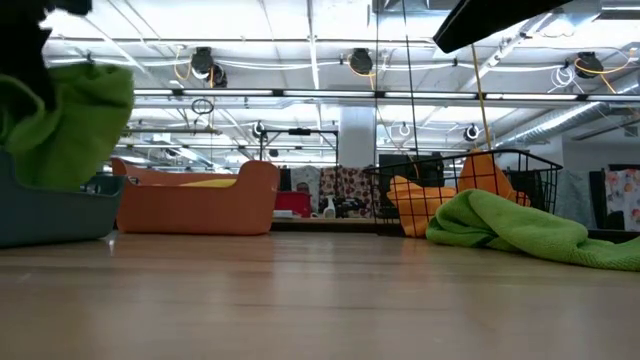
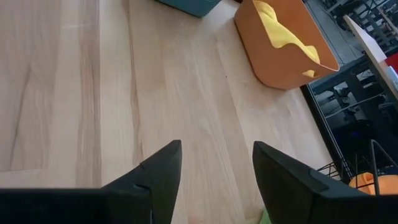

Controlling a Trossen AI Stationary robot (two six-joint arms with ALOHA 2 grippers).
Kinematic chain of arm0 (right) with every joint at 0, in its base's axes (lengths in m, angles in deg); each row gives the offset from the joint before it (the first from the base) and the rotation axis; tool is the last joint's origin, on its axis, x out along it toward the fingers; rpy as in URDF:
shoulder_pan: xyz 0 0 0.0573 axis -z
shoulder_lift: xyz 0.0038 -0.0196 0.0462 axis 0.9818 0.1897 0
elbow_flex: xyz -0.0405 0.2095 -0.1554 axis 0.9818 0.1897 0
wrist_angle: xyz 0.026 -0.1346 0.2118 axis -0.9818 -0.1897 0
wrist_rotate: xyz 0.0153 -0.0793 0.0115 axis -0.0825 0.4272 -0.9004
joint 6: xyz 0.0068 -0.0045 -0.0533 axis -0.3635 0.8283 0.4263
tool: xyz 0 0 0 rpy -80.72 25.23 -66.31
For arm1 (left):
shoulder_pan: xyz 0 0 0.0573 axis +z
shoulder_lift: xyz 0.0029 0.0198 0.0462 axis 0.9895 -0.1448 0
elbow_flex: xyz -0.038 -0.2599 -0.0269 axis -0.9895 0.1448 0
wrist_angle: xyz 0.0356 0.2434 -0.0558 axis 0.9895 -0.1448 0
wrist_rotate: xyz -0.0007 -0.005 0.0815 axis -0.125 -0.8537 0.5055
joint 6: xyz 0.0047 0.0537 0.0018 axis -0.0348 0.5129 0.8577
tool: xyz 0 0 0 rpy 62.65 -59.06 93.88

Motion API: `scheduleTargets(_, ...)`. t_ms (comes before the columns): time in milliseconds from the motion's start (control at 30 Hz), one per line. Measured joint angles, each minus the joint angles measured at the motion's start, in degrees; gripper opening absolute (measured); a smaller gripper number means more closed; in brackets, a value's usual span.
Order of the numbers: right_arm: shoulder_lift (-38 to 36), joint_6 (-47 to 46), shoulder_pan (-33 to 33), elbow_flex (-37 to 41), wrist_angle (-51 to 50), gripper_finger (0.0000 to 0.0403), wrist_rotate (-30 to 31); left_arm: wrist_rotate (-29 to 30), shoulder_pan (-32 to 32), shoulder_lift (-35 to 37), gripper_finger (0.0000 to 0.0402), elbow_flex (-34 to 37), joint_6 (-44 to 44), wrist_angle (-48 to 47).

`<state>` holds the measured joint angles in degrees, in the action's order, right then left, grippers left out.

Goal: Sort microfiber towel by color & place in baskets
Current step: Put the left green microfiber towel into the blue bin

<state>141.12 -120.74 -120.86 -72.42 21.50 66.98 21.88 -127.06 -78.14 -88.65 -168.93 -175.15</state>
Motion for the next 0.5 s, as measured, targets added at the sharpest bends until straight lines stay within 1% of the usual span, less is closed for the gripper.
scheduleTargets(100, 0.0, 0.0, 0.0, 0.0, 0.0, 0.0187, 0.0, -2.6, 0.4, 0.0, 0.0029, 2.5, -4.0, 0.0)
scheduleTargets(200, 0.0, 0.0, 0.0, 0.0, 0.0, 0.0185, 0.0, -4.6, 0.4, 0.0, 0.0049, 4.8, -6.0, 0.7)
scheduleTargets(300, 0.0, 0.0, 0.0, 0.0, 0.0, 0.0185, 0.0, -5.7, 0.4, -0.1, 0.0081, 6.5, -5.9, 3.4)
scheduleTargets(400, 0.0, 0.1, 0.0, 0.0, 0.0, 0.0185, 0.0, -5.9, 0.4, 0.0, 0.0119, 6.7, -4.5, 4.6)
scheduleTargets(500, 0.0, 0.3, 0.0, 0.0, 0.0, 0.0185, 0.0, -8.0, 0.4, 0.0, 0.0159, 6.4, -4.1, 4.8)
